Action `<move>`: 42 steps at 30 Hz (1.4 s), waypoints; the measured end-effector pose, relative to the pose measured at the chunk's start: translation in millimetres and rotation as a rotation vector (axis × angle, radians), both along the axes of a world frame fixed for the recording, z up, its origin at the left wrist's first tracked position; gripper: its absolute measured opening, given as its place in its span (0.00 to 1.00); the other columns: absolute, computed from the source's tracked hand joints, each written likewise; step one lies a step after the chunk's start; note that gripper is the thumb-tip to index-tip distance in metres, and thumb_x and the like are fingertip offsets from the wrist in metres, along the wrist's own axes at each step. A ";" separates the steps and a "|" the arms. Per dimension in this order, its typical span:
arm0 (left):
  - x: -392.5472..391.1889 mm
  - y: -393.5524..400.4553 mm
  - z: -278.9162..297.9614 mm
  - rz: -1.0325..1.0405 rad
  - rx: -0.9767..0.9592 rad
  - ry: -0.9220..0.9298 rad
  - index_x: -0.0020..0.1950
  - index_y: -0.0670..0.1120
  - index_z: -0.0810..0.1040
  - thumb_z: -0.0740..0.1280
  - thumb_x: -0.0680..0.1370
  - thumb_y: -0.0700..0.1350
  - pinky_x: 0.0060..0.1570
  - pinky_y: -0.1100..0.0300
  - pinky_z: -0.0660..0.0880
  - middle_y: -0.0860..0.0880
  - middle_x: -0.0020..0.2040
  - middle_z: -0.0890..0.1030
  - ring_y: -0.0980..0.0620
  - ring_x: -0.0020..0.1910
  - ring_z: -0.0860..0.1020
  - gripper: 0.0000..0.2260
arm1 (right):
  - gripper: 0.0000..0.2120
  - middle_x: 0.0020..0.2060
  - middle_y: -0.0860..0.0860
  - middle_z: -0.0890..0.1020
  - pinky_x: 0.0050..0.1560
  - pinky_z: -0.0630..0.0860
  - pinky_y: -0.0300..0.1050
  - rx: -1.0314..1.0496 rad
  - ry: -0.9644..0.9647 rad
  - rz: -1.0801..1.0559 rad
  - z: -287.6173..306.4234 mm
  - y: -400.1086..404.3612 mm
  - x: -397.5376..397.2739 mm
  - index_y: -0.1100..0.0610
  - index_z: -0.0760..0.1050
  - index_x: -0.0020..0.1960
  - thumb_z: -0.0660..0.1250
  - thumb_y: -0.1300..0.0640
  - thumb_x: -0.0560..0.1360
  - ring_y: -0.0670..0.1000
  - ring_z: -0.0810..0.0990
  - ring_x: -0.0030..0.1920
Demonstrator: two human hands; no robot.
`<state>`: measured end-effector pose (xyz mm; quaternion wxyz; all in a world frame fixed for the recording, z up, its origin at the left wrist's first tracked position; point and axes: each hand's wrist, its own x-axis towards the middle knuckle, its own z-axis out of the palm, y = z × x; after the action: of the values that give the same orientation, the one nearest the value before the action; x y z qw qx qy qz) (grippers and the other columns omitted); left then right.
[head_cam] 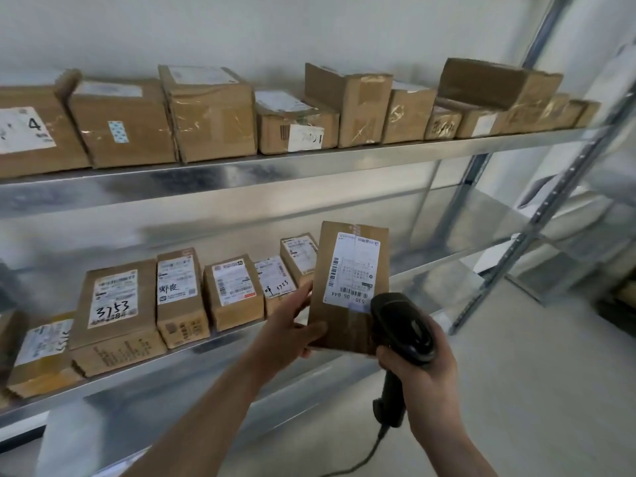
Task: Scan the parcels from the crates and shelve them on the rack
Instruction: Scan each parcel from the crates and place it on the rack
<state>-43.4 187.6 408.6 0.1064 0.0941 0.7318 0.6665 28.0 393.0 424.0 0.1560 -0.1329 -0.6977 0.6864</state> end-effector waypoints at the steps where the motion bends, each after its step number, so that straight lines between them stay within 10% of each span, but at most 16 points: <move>1: -6.6 5.5 0.1 -0.016 0.000 0.005 0.70 0.67 0.69 0.69 0.79 0.35 0.39 0.45 0.75 0.55 0.62 0.81 0.38 0.46 0.82 0.31 | 0.33 0.49 0.48 0.86 0.58 0.80 0.57 0.001 0.001 -0.017 -0.1 4.2 -5.7 0.50 0.80 0.61 0.75 0.63 0.56 0.48 0.84 0.52; 14: -102.6 80.6 -12.7 0.051 -0.240 -0.036 0.76 0.68 0.60 0.71 0.79 0.43 0.44 0.48 0.83 0.60 0.68 0.74 0.53 0.47 0.84 0.33 | 0.29 0.46 0.52 0.86 0.55 0.81 0.70 -0.063 -0.031 0.020 -27.1 82.0 -121.8 0.45 0.82 0.55 0.78 0.70 0.62 0.65 0.83 0.51; 27: -173.9 167.8 -53.9 0.419 -0.197 -0.155 0.74 0.65 0.59 0.69 0.79 0.36 0.48 0.68 0.78 0.60 0.64 0.78 0.67 0.56 0.80 0.34 | 0.28 0.47 0.59 0.87 0.47 0.80 0.56 -0.116 -0.196 0.410 -68.1 161.0 -286.4 0.49 0.83 0.54 0.74 0.78 0.66 0.60 0.84 0.46; 33: -190.3 181.7 -60.9 0.466 -0.431 -0.265 0.81 0.55 0.54 0.68 0.81 0.39 0.56 0.75 0.70 0.59 0.69 0.72 0.52 0.71 0.72 0.35 | 0.31 0.47 0.51 0.87 0.57 0.80 0.68 -0.156 -0.316 0.430 -87.5 156.1 -318.4 0.43 0.83 0.54 0.81 0.56 0.52 0.59 0.85 0.53; 42: -200.3 202.8 -64.5 0.371 -1.127 -0.298 0.79 0.50 0.60 0.65 0.79 0.37 0.65 0.51 0.75 0.46 0.77 0.62 0.44 0.65 0.76 0.30 | 0.30 0.50 0.52 0.86 0.60 0.79 0.67 -0.166 -0.383 0.558 -97.7 151.9 -339.9 0.46 0.81 0.57 0.79 0.73 0.64 0.59 0.84 0.54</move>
<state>-243.6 390.4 344.1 0.1233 -0.1998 0.9533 0.1901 -311.9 544.9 326.3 -0.1830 -0.0756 -0.6657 0.7195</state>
